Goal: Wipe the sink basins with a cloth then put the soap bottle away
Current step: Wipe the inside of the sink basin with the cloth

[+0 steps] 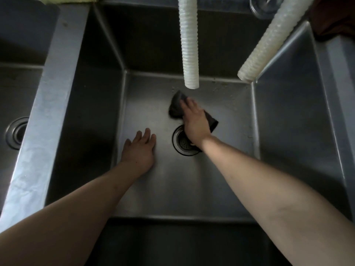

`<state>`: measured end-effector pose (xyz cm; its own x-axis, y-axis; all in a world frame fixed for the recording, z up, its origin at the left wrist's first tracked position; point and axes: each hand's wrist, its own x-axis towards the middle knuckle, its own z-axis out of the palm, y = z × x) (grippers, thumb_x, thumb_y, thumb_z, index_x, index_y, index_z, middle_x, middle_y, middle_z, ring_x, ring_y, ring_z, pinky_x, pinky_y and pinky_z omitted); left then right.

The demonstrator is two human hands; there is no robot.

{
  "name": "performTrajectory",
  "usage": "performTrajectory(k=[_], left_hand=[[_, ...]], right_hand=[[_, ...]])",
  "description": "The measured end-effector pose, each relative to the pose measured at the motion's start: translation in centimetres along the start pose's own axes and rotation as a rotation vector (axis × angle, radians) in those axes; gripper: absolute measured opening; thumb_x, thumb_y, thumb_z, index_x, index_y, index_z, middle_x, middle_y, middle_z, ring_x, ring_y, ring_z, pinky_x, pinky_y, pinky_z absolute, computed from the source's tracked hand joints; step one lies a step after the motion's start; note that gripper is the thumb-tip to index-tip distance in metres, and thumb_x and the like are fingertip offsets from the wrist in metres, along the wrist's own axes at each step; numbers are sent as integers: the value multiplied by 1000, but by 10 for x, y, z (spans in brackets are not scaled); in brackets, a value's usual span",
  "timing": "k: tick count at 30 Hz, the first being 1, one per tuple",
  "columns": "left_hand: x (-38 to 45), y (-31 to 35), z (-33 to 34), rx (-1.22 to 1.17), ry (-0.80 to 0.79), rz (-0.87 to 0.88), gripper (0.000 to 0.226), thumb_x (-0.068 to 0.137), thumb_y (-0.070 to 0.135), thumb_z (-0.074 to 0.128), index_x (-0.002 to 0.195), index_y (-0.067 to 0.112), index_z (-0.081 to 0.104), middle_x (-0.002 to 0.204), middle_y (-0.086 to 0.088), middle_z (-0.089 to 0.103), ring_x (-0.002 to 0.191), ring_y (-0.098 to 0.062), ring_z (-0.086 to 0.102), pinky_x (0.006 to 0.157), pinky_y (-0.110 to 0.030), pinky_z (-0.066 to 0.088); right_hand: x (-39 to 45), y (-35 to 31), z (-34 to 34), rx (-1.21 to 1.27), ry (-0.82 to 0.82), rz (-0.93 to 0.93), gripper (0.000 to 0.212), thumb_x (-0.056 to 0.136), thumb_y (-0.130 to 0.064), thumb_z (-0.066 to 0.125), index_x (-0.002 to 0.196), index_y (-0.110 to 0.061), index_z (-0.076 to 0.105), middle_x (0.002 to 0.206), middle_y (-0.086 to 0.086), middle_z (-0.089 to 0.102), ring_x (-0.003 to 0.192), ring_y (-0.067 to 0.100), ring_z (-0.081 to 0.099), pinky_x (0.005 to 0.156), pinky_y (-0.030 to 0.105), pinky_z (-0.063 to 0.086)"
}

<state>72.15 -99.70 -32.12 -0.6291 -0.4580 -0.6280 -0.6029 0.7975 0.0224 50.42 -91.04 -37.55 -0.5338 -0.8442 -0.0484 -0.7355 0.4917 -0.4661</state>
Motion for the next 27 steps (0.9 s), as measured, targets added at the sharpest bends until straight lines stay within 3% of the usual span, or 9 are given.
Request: performTrajectory(k=[3,7,12,15,20,22,25,27], left_hand=[[-1,-1,-9,-1,-30,8,68,100,21,35,161,21,7,170,-2,-7,156,-29,1,122,-54,16],[-3,-2,-16,-61,53,15,62,97,18,38,157,18,24,169,-6,10,152,-30,17,120,-50,25],[-4,-7,-14,-107,174,-75,59,94,13,42,152,14,32,165,-10,20,146,-31,29,112,-50,33],[-1,-11,-8,-92,86,-97,65,96,14,37,158,13,20,169,-7,5,153,-31,16,119,-51,24],[-2,-12,-6,-93,16,-96,70,98,14,33,162,17,4,170,-1,-9,157,-28,-1,124,-55,11],[-3,-12,-8,-95,8,-100,70,98,13,31,162,18,3,170,0,-11,157,-27,-3,124,-56,11],[-4,-10,-5,-113,18,-105,70,97,12,30,161,17,2,170,0,-12,157,-26,-5,123,-58,11],[-4,-11,-4,-134,20,-103,71,97,11,30,161,17,1,170,0,-14,157,-26,-7,122,-59,10]], right_hand=[[-11,-14,6,5,-94,-112,72,94,5,50,160,-19,34,168,13,27,156,37,20,129,48,18],[-13,1,-14,5,-116,-115,78,91,10,44,159,-27,36,169,3,28,156,28,23,128,41,22],[-4,28,-35,164,285,266,55,102,-2,44,153,-22,48,163,8,40,146,30,43,121,42,36],[17,35,-33,145,348,457,52,101,-4,48,151,-14,49,161,19,39,148,40,36,122,47,32],[47,23,-17,58,351,482,57,98,-5,49,154,-11,45,160,20,40,149,42,33,123,50,27],[61,21,-8,81,346,491,58,100,-8,46,158,-9,38,164,19,34,152,39,27,125,42,16],[74,3,-6,146,327,551,57,108,-17,39,162,-10,25,168,13,25,157,30,19,116,17,-2],[77,-12,-9,114,201,474,56,110,-17,34,164,-12,20,169,10,24,155,27,21,113,21,2]])
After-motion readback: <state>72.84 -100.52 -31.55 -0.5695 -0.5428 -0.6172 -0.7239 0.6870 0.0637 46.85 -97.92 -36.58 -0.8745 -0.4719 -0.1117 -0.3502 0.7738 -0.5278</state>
